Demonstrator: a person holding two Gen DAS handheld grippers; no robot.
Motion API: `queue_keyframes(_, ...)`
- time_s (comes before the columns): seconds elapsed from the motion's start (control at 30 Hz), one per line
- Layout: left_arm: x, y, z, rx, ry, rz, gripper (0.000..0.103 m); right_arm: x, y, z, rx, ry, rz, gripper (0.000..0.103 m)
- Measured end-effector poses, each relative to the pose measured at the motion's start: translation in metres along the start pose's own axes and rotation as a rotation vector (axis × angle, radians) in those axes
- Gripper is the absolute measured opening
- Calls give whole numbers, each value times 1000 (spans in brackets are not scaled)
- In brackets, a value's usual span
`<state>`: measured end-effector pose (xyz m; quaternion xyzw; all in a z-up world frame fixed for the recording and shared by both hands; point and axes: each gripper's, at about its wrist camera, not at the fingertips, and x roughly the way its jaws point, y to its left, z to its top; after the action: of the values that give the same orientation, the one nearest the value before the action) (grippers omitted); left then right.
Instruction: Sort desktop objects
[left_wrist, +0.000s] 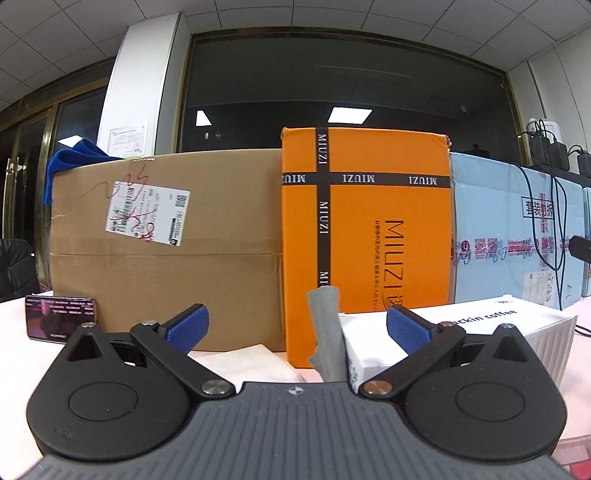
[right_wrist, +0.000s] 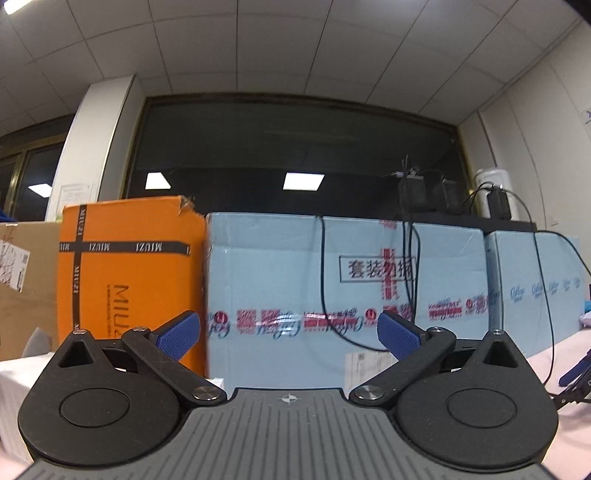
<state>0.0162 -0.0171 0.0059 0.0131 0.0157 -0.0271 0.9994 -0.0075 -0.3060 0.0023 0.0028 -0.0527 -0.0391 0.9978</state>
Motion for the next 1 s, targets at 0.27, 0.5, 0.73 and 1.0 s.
queue_keyframes(0.27, -3, 2, -3, -26, -17, 2, 103, -3, -2, 5, -17, -8, -24, 103)
queue_keyframes(0.5, 0, 3, -3, -30, 3, -2, 103, -6, -4, 9, -32, -16, -45, 103)
queue_keyframes(0.73, -1, 1, -3, -21, 2, -4, 103, -6, -1, 6, -47, -15, -58, 103)
queue_keyframes(1.0, -2, -1, -4, -6, -4, -6, 103, 2, 4, -6, -35, 21, -17, 103)
